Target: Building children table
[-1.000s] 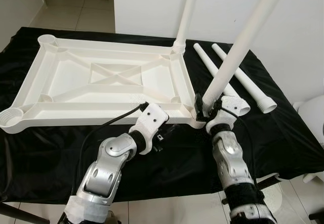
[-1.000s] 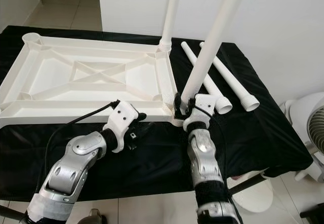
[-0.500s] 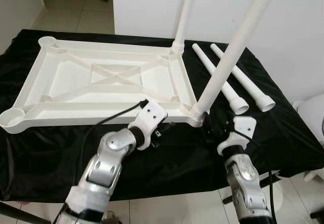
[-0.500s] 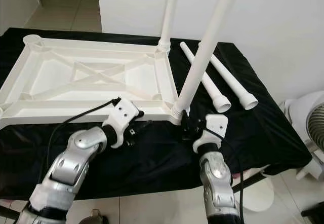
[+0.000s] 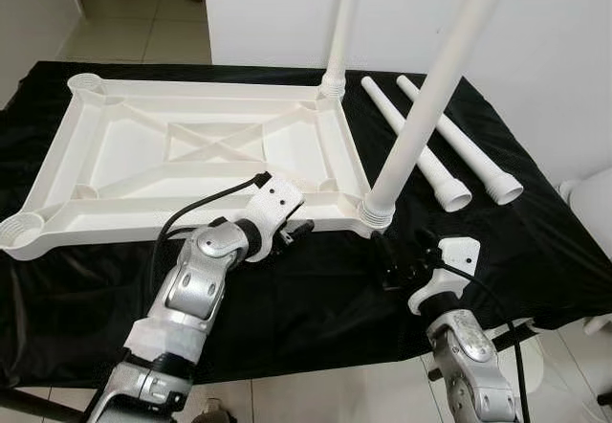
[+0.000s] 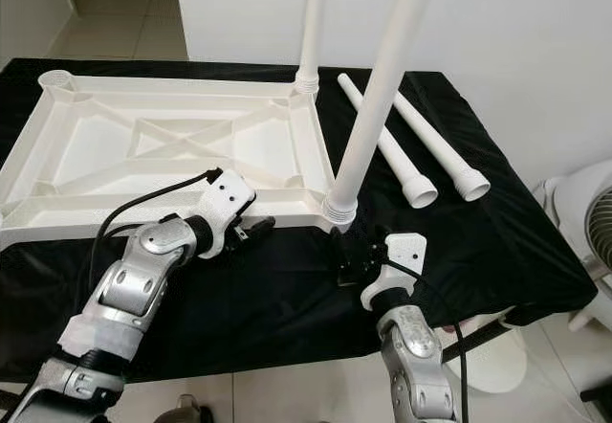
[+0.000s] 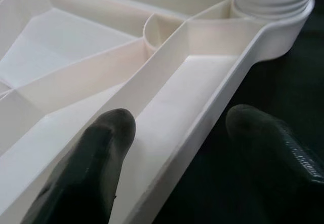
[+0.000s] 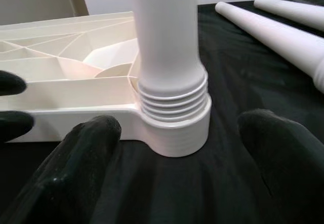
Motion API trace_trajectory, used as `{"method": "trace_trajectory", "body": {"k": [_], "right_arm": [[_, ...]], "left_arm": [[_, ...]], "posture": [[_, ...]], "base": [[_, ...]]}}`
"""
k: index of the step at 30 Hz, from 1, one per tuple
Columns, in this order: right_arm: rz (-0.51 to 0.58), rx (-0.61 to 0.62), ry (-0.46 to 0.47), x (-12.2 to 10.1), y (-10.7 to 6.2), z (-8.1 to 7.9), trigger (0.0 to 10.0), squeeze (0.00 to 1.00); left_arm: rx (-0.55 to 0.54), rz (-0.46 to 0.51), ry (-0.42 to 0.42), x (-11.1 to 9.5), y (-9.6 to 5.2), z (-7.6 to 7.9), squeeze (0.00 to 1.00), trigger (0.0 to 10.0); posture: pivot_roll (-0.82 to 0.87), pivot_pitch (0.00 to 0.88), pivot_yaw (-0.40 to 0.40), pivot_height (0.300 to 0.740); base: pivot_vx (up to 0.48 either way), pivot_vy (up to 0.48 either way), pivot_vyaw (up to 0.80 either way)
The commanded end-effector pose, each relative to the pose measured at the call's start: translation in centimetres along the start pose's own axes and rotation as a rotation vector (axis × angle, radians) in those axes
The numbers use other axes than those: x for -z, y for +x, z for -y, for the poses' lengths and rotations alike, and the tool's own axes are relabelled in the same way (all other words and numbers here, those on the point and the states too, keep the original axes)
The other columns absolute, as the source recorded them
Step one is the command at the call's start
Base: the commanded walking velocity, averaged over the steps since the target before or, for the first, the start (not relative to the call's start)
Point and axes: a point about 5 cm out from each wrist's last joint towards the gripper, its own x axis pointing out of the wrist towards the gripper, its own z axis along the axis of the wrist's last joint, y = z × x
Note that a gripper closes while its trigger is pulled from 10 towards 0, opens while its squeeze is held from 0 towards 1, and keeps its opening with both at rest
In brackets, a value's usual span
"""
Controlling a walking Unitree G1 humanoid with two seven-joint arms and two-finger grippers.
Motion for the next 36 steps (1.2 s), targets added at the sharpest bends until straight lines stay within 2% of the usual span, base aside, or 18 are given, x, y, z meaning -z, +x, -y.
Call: {"method": "trace_trajectory", "body": {"k": [1,6,10,15,16,17,18,22,23,24,31,33,34,36], "right_arm": [[-0.022,-0.007,0.011,0.2,-0.3,0.0,10.0,0.0],[-0.03,-0.013,0.016,0.2,-0.2,0.0,10.0,0.0],[-0.027,-0.013,0.018,0.1,0.1,-0.1,10.0,0.0],[-0.024,-0.013,0.02,0.0,0.3,-0.2,10.0,0.0],[-0.022,-0.013,0.021,-0.1,0.4,-0.2,10.0,0.0],[-0.022,-0.013,0.021,-0.1,0.4,-0.2,10.0,0.0],[-0.023,-0.015,0.019,-0.1,0.5,-0.2,10.0,0.0],[-0.024,-0.019,0.02,-0.2,0.7,-0.3,10.0,0.0],[-0.023,-0.022,0.02,-0.2,0.9,-0.3,10.0,0.0],[-0.021,-0.025,0.023,-0.2,1.0,-0.4,10.0,0.0],[-0.017,-0.03,0.021,-0.3,1.3,-0.5,10.0,0.0],[-0.011,-0.03,0.014,-0.5,1.5,-0.4,10.0,0.0],[-0.009,-0.03,0.01,-0.6,1.5,-0.4,10.0,0.0],[-0.008,-0.029,0.01,-0.6,1.6,-0.4,10.0,0.0]], "left_arm": [[-0.214,-0.02,0.023,0.3,0.1,-1.0,0.0,10.0],[-0.209,-0.082,0.044,1.4,0.1,-1.6,0.0,10.0],[-0.258,-0.171,0.044,2.8,0.0,-2.9,0.0,10.0],[-0.288,-0.221,0.031,3.5,-0.2,-3.6,0.0,10.0],[-0.342,-0.241,0.003,4.0,-0.5,-4.5,0.0,7.5],[-0.342,-0.241,0.003,4.0,-0.5,-4.5,0.0,7.5],[-0.362,-0.241,-0.006,4.0,-0.7,-4.8,0.0,0.2],[-0.385,-0.241,-0.017,4.1,-0.8,-5.2,0.0,0.0],[-0.398,-0.24,-0.021,4.1,-0.9,-5.4,0.0,1.1],[-0.404,-0.236,-0.029,4.1,-0.9,-5.6,0.0,0.0],[-0.428,-0.227,-0.052,4.0,-1.0,-5.8,0.0,0.0],[-0.464,-0.213,-0.067,3.9,-0.9,-5.9,0.0,0.0],[-0.48,-0.206,-0.074,3.8,-0.8,-6.0,0.0,1.6],[-0.493,-0.188,-0.082,3.6,-0.6,-6.0,0.0,1.6]], "posture": [[0.03,0.064,-0.029,0.74],[0.03,0.063,-0.025,0.74],[0.03,0.06,-0.021,0.74],[0.02,0.059,-0.022,0.74],[0.03,0.061,-0.023,0.74],[0.03,0.061,-0.023,0.74],[0.03,0.061,-0.026,0.74],[0.03,0.061,-0.027,0.74],[0.03,0.06,-0.028,0.74],[0.04,0.057,-0.028,0.74],[0.03,0.055,-0.033,0.74],[0.03,0.055,-0.035,0.74],[0.03,0.056,-0.037,0.74],[0.03,0.057,-0.039,0.74]], "base": [[0.0,0.0,0.0],[0.0,0.0,0.0],[0.0,0.0,0.0],[0.0,0.0,0.0],[0.0,0.0,0.0],[0.0,0.0,0.0],[0.0,0.0,0.0],[0.0,0.0,0.0],[0.0,0.0,0.0],[0.0,0.0,0.0],[0.0,0.0,0.0],[0.0,0.0,0.0],[0.0,0.0,0.0],[0.0,0.0,0.0]]}}
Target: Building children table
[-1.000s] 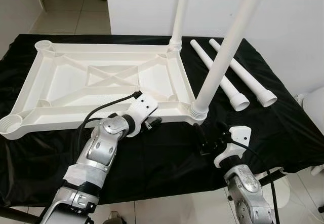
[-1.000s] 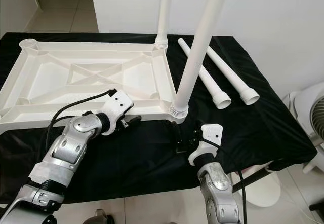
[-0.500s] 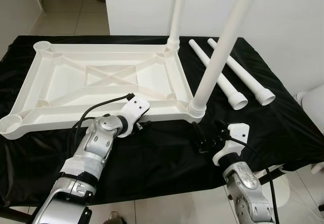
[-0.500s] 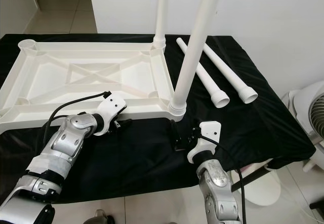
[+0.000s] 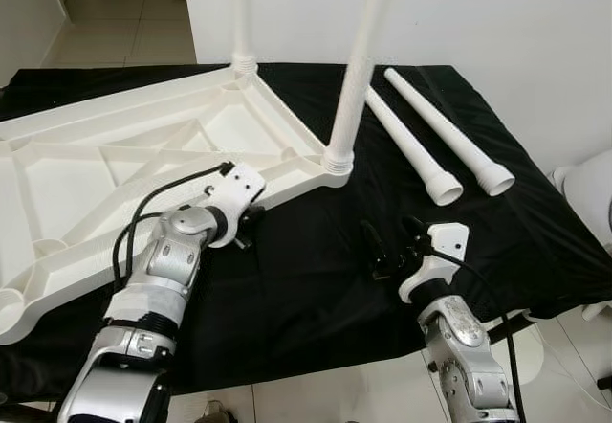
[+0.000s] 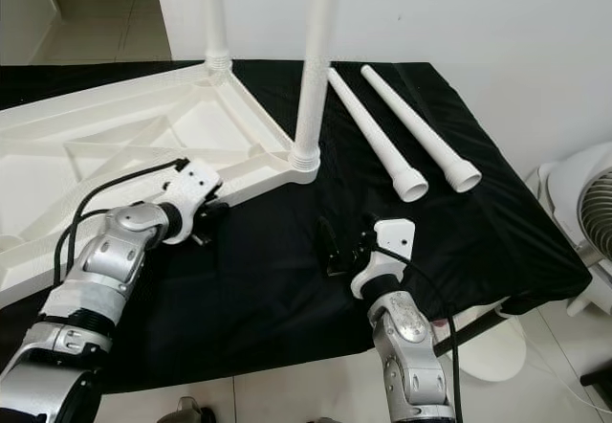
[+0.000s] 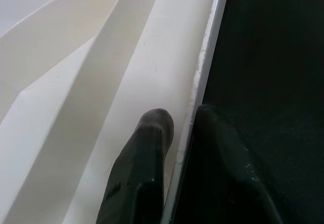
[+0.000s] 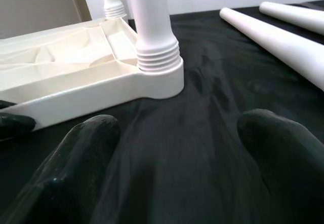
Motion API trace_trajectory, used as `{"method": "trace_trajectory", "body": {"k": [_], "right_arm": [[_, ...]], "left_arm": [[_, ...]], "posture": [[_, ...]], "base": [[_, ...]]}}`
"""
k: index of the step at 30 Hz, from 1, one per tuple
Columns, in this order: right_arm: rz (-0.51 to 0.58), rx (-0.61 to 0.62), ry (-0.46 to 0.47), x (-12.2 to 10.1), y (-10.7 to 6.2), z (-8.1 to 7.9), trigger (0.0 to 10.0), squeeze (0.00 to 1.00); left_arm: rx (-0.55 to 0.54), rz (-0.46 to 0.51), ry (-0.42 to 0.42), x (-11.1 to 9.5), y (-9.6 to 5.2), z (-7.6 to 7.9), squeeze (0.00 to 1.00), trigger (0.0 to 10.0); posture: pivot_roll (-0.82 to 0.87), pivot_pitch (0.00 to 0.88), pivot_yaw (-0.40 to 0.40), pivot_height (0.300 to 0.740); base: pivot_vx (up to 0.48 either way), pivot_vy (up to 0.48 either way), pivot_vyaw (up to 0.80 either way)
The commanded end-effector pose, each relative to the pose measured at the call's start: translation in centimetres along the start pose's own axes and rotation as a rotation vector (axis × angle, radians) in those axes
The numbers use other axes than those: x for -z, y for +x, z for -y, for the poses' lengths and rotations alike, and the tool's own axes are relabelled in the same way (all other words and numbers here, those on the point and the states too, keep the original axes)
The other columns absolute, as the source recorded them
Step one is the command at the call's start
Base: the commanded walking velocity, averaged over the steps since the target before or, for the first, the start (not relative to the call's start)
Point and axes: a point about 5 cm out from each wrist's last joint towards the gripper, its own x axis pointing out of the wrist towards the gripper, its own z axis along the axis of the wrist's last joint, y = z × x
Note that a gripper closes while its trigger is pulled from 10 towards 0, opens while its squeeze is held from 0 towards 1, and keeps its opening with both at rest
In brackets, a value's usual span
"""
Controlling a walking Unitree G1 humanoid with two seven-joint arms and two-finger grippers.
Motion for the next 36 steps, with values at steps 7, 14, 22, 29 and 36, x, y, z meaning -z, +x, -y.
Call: {"method": "trace_trajectory", "body": {"k": [7,14,22,29,36], "right_arm": [[-0.021,0.006,0.006,0.3,0.4,0.2,10.0,0.0],[-0.016,0.003,0.003,0.2,0.5,0.1,10.0,0.0],[-0.022,0.001,0.005,0.4,0.5,0.1,10.0,0.0],[-0.016,-0.014,0.0,0.3,1.0,-0.2,10.0,0.0],[0.0,-0.031,-0.01,-0.2,1.6,-0.3,10.0,0.0]], "left_arm": [[-0.341,0.101,-0.046,-1.2,1.1,-0.1,0.0,10.0],[-0.226,0.211,-0.112,-2.5,0.9,1.2,1.0,10.0],[-0.129,0.343,-0.067,-3.8,-1.4,1.0,0.0,10.0],[-0.216,0.312,-0.039,-2.5,-3.5,-1.1,0.0,10.0],[-0.406,0.162,0.018,0.2,-5.4,-4.6,0.0,10.0]], "posture": [[0.03,0.065,-0.05,0.74],[0.03,0.076,-0.046,0.74],[0.05,0.083,-0.045,0.74],[0.06,0.083,-0.047,0.74],[0.08,0.082,-0.053,0.74]], "base": [[0.0,0.0,0.0],[0.0,0.0,0.0],[0.0,0.0,0.0],[0.0,0.0,0.0],[0.0,0.0,0.0]]}}
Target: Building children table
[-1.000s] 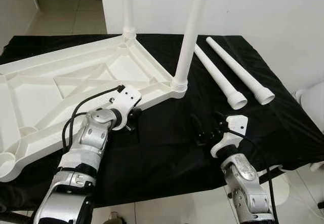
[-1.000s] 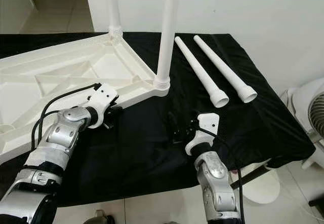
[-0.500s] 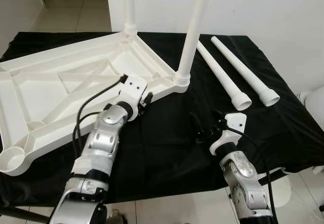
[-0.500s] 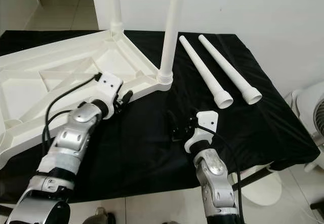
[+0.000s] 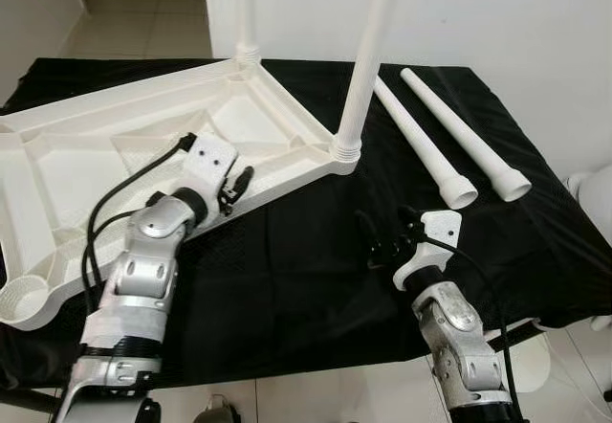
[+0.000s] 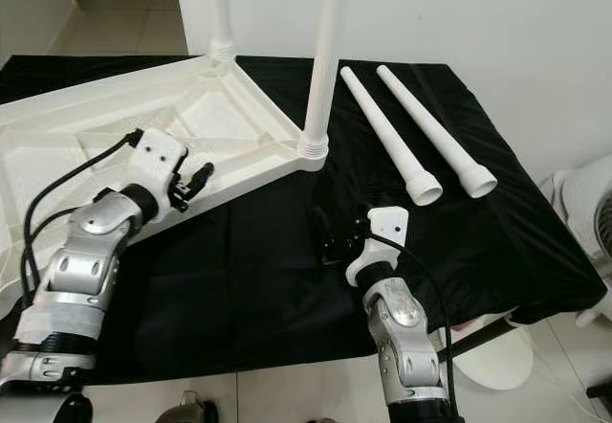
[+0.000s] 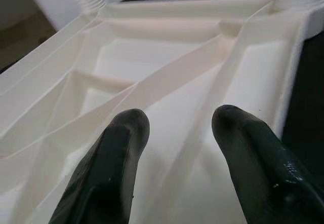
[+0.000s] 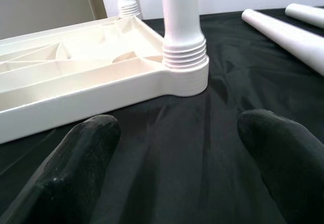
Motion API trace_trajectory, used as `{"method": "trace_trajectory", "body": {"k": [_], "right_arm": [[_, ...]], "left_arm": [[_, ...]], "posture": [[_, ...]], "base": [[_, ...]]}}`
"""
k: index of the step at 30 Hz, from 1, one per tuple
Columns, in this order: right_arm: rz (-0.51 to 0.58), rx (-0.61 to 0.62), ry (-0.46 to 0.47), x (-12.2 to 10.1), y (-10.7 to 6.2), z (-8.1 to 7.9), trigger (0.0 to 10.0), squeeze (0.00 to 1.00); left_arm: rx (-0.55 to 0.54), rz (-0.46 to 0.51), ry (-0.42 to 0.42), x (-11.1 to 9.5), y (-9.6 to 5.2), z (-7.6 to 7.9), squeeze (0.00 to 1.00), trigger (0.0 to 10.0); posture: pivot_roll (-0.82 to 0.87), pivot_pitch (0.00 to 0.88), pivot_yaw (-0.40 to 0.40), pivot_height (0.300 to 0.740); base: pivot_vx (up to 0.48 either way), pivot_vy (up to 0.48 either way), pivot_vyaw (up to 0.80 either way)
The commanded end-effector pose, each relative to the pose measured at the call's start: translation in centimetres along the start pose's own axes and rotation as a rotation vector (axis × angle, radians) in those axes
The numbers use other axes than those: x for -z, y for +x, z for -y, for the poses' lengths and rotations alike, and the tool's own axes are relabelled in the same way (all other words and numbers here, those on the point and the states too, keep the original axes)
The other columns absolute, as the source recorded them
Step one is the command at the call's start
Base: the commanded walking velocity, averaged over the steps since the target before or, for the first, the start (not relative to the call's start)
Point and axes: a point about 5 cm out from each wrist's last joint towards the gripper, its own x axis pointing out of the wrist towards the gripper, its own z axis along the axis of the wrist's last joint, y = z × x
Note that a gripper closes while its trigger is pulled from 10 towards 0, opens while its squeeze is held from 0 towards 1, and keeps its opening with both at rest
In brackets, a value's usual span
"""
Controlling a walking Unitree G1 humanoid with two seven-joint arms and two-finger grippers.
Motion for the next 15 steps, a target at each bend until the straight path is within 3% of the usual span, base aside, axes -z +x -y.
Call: {"method": "trace_trajectory", "body": {"k": [1,9,15], "right_arm": [[-0.005,-0.003,-0.008,0.1,0.1,0.1,10.0,0.0],[0.012,-0.016,-0.013,-0.3,0.7,0.2,10.0,0.0],[0.008,-0.02,-0.016,-0.2,0.8,0.3,10.0,0.0]], "left_arm": [[-0.123,-0.068,0.02,1.4,-0.5,-1.1,0.0,10.0],[-0.285,-0.248,0.134,4.1,-2.0,-4.3,0.0,10.0],[-0.327,-0.293,0.162,4.7,-2.4,-5.1,0.0,10.0]], "posture": [[0.08,0.081,-0.054,0.74],[0.09,0.07,-0.062,0.74],[0.09,0.064,-0.064,0.74]], "base": [[0.0,0.0,0.0],[0.0,0.0,0.0],[0.0,0.0,0.0]]}}
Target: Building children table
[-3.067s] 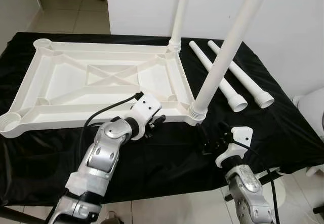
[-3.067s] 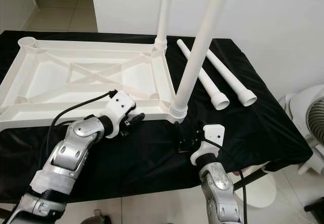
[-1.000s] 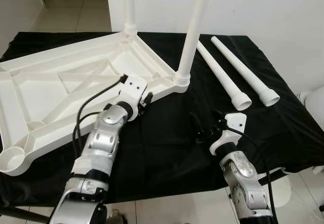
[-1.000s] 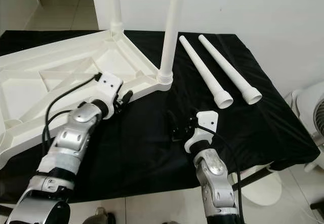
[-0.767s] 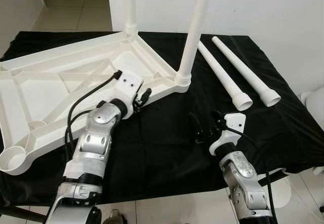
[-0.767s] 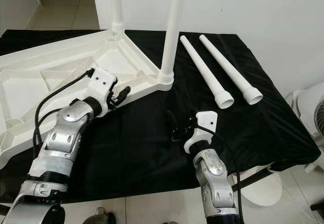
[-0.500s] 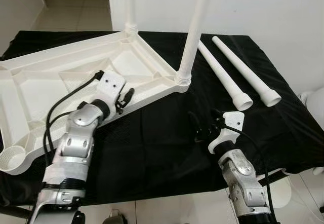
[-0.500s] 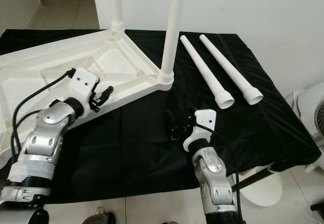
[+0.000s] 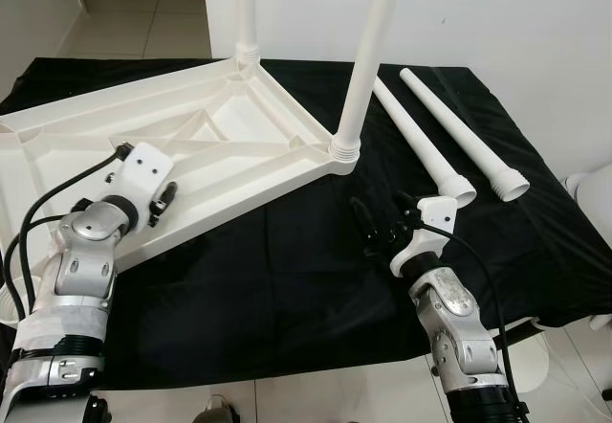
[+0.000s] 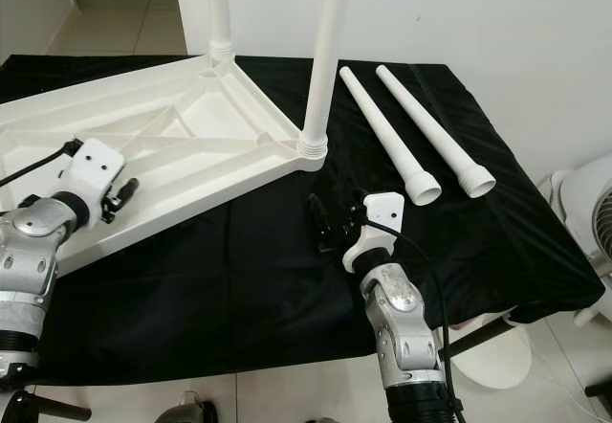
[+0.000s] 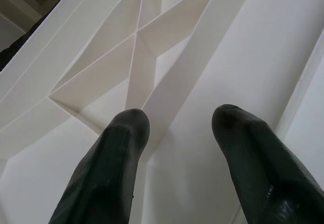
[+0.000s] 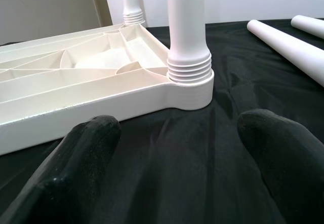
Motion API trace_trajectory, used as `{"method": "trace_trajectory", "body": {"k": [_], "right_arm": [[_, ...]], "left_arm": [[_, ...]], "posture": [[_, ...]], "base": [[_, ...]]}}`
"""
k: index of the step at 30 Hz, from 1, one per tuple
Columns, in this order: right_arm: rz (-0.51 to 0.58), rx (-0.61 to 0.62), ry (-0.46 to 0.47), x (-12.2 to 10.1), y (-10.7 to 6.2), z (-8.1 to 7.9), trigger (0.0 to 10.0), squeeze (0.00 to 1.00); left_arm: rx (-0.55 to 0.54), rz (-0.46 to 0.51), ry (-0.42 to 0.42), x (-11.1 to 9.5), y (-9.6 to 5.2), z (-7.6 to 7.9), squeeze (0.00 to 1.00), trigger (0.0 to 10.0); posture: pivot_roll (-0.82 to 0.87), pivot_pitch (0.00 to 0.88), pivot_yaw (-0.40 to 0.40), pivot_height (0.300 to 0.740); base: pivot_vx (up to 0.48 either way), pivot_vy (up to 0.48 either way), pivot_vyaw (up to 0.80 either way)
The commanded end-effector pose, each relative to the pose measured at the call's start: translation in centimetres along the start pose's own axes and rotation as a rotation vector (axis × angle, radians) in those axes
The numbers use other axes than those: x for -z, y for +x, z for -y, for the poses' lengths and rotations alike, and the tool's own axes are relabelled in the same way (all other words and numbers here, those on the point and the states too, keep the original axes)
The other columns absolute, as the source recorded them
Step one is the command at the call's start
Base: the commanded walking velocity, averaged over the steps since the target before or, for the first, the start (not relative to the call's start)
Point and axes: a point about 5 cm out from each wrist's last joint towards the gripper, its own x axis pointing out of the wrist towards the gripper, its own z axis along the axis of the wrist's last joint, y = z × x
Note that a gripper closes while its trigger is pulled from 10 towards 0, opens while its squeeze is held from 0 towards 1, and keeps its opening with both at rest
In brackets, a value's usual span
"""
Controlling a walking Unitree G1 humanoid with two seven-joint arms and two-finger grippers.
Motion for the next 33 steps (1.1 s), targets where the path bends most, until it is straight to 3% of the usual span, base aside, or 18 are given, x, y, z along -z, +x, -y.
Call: {"method": "trace_trajectory", "body": {"k": [1,7,12,13,14,17,20,22,33], "right_arm": [[-0.005,-0.001,-0.007,0.2,-0.1,0.2,10.0,0.0],[-0.003,-0.004,-0.01,0.2,0.2,0.3,10.0,0.0],[0.0,0.0,-0.018,0.1,0.2,0.5,10.0,0.0],[0.001,0.002,-0.018,0.1,0.2,0.6,10.0,0.0],[0.001,0.002,-0.018,0.1,0.2,0.6,10.0,0.0],[0.002,0.005,-0.015,0.1,0.3,0.7,10.0,0.0],[0.003,0.006,-0.014,0.1,0.3,0.7,10.0,0.0],[0.006,0.005,-0.012,0.1,0.4,0.6,10.0,0.0],[0.02,0.008,-0.004,0.0,0.8,0.4,10.0,0.0]], "left_arm": [[-0.212,-0.069,0.01,1.4,-0.2,-0.7,0.0,10.0],[-0.18,-0.081,0.128,1.5,-0.2,-0.6,0.0,10.0],[-0.024,-0.069,0.165,1.5,-0.1,1.6,0.0,10.0],[0.057,-0.046,0.143,1.2,-0.2,3.0,0.0,10.0],[0.057,-0.046,0.143,1.2,-0.2,3.0,0.0,10.0],[0.174,0.011,0.096,0.0,-0.3,5.4,0.0,10.0],[0.193,0.027,0.087,-0.3,-0.3,5.8,0.0,10.0],[0.266,0.072,0.058,-1.5,-0.2,7.3,0.0,10.0],[0.384,0.181,-0.014,-5.0,0.4,10.9,0.0,10.0]], "posture": [[0.09,0.064,-0.064,0.74],[0.09,0.055,-0.06,0.74],[0.08,0.056,-0.056,0.74],[0.08,0.057,-0.054,0.74],[0.08,0.057,-0.054,0.74],[0.08,0.059,-0.051,0.74],[0.08,0.059,-0.051,0.74],[0.09,0.061,-0.051,0.74],[0.08,0.069,-0.036,0.74]], "base": [[0.0,0.0,0.0],[0.0,0.0,0.0],[0.0,0.0,0.0],[0.0,0.0,0.0],[0.0,0.0,0.0],[0.0,0.0,0.0],[0.0,0.0,0.0],[0.0,0.0,0.0],[0.0,0.0,0.0]]}}
